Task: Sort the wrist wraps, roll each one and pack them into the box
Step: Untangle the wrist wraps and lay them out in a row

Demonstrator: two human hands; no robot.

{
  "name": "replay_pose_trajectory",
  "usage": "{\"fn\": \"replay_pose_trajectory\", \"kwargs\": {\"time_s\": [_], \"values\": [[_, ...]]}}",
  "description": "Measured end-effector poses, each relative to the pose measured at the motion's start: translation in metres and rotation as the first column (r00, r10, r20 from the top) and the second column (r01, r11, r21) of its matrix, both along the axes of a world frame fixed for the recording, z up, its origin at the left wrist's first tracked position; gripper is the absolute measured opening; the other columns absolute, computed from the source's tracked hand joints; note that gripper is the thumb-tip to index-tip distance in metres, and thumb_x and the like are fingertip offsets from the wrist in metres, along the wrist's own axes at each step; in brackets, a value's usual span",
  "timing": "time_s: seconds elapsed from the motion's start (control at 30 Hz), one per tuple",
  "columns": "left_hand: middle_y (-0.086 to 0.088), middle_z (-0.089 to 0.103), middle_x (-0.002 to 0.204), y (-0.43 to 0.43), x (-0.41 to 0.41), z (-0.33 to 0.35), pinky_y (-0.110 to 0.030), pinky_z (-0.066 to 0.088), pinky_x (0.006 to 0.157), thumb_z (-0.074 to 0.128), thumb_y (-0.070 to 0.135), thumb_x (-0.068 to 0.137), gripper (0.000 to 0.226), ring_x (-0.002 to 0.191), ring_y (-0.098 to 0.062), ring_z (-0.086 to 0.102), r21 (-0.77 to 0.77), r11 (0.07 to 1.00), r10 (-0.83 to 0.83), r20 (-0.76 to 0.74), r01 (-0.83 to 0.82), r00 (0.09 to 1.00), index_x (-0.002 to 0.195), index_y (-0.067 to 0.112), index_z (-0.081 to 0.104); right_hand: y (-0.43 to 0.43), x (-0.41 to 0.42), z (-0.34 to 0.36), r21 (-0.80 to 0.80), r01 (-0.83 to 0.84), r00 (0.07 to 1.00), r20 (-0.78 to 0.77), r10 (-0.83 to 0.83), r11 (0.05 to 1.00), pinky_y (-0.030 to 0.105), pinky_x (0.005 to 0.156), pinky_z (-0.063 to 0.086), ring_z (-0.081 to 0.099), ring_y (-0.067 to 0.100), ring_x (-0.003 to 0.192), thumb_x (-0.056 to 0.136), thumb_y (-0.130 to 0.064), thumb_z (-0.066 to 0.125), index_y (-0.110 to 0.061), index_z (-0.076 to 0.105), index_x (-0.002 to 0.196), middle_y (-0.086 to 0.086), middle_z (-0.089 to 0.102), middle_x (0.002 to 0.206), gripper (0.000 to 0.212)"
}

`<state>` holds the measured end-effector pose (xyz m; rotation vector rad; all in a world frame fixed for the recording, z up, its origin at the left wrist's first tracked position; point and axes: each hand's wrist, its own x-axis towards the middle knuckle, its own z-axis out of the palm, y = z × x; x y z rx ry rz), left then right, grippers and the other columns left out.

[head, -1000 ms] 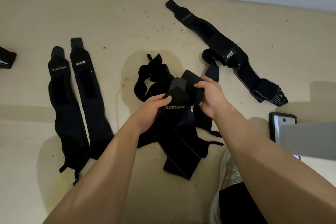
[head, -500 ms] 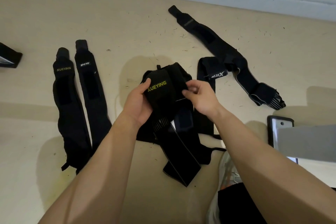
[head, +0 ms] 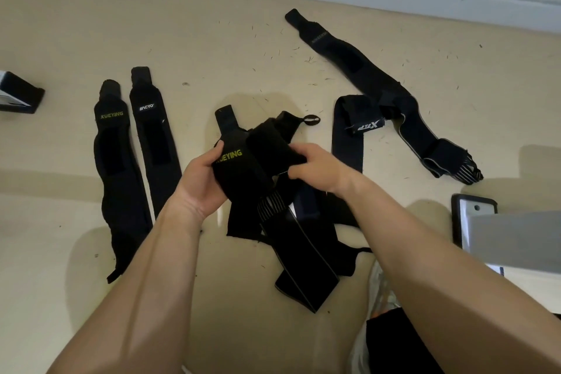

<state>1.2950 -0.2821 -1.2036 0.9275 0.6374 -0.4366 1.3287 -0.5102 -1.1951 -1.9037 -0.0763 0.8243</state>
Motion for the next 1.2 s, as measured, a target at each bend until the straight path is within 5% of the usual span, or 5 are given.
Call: {"fn": "replay_pose_trajectory", "kwargs": {"time_s": [0.27,0.67,0.87,1.03,1.2], "values": [[-0.011,0.072,0.128,0.012,0.007,-0.001,-0.045,0.052,0.101,0.044,0.033,0.109,0.039,0.120,-0.029,0.069,0.178,0.983,-0.054,0.070,0.040,0.996,0.136,0.015,0.066,-0.017,0.000,-0.019,-0.050,0.269,0.955,0.147,-0.259,0.962,0.036,0.076,0.048,0.063,0.020,0.073,0.097,-0.028,0.064,-0.011,0.076,0.092,0.009,0.067,0.078,0.022],[-0.021,0.069,0.127,0.010,0.010,-0.001,-0.052,0.058,0.100,0.053,0.032,0.104,0.032,0.118,-0.036,0.068,0.402,0.872,0.254,0.120,-0.281,0.960,0.118,0.011,0.071,-0.008,-0.009,-0.016,-0.057,0.449,0.894,0.047,-0.447,0.892,0.035,0.084,0.058,0.073,0.026,0.090,0.100,-0.026,0.063,-0.013,0.076,0.091,0.011,0.077,0.090,0.020],[0.000,0.066,0.104,0.020,0.029,0.015,-0.020,0.057,0.083,0.042,0.022,0.110,0.023,0.098,-0.012,0.066,0.610,0.628,0.455,0.215,-0.483,0.864,0.106,0.020,0.064,-0.038,-0.013,-0.035,-0.170,0.683,0.729,0.105,-0.677,0.710,0.040,0.084,0.056,0.072,0.030,0.089,0.098,-0.022,0.060,-0.016,0.070,0.078,0.008,0.073,0.081,0.023],[-0.006,0.069,0.104,0.018,0.022,0.007,-0.048,0.055,0.101,0.048,0.030,0.108,0.025,0.110,-0.031,0.068,0.641,0.743,0.127,0.145,-0.191,0.981,0.095,0.021,0.067,-0.074,-0.029,-0.053,-0.222,0.738,0.643,-0.053,-0.764,0.637,0.047,0.092,0.057,0.071,0.035,0.096,0.099,-0.020,0.060,-0.011,0.070,0.086,0.010,0.074,0.091,0.018],[-0.001,0.067,0.097,-0.020,-0.001,-0.010,-0.032,0.053,0.077,0.044,0.030,0.111,0.023,0.092,-0.019,0.065,0.666,0.735,-0.091,-0.093,0.129,0.992,0.108,0.019,0.064,-0.076,-0.044,-0.057,-0.459,0.639,0.695,0.002,-0.719,0.617,0.031,0.081,0.041,0.054,0.028,0.095,0.094,-0.011,0.058,-0.005,0.055,0.124,0.012,0.060,0.110,0.030]]}}
